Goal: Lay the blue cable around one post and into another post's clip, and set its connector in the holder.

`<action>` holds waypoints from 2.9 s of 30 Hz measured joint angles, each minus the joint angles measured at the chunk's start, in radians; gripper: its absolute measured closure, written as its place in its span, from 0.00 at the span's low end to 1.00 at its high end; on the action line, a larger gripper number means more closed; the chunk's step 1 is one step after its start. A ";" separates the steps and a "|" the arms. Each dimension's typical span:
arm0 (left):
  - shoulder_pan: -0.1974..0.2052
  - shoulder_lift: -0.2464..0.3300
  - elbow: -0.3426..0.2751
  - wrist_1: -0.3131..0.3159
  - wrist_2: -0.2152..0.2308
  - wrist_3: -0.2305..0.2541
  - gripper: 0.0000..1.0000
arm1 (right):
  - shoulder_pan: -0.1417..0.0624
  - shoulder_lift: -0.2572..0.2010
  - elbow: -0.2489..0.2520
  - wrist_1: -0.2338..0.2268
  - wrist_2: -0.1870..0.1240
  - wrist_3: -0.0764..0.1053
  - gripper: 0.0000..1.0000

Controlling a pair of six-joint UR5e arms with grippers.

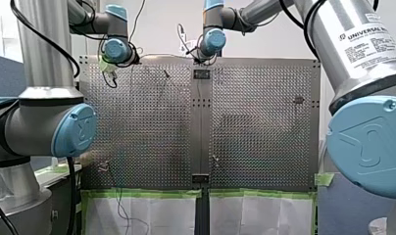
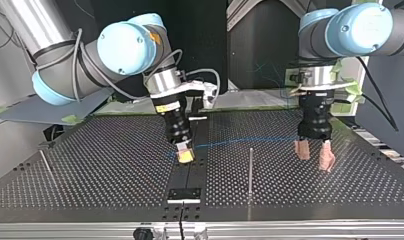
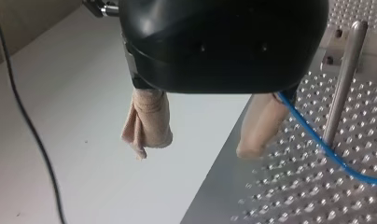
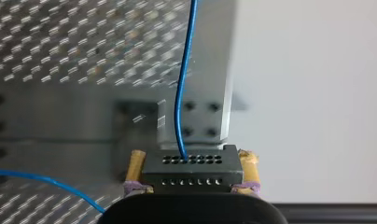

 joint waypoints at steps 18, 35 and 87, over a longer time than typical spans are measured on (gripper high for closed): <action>0.002 -0.143 0.099 0.026 0.166 -0.094 0.00 | -0.005 0.066 -0.182 -0.058 -0.090 -0.009 1.00; 0.032 -0.285 0.161 0.058 0.162 -0.119 0.00 | -0.030 0.160 -0.291 -0.084 -0.069 -0.016 1.00; 0.032 -0.323 0.158 0.056 0.164 -0.092 0.00 | -0.126 0.227 0.085 -0.304 0.243 0.124 1.00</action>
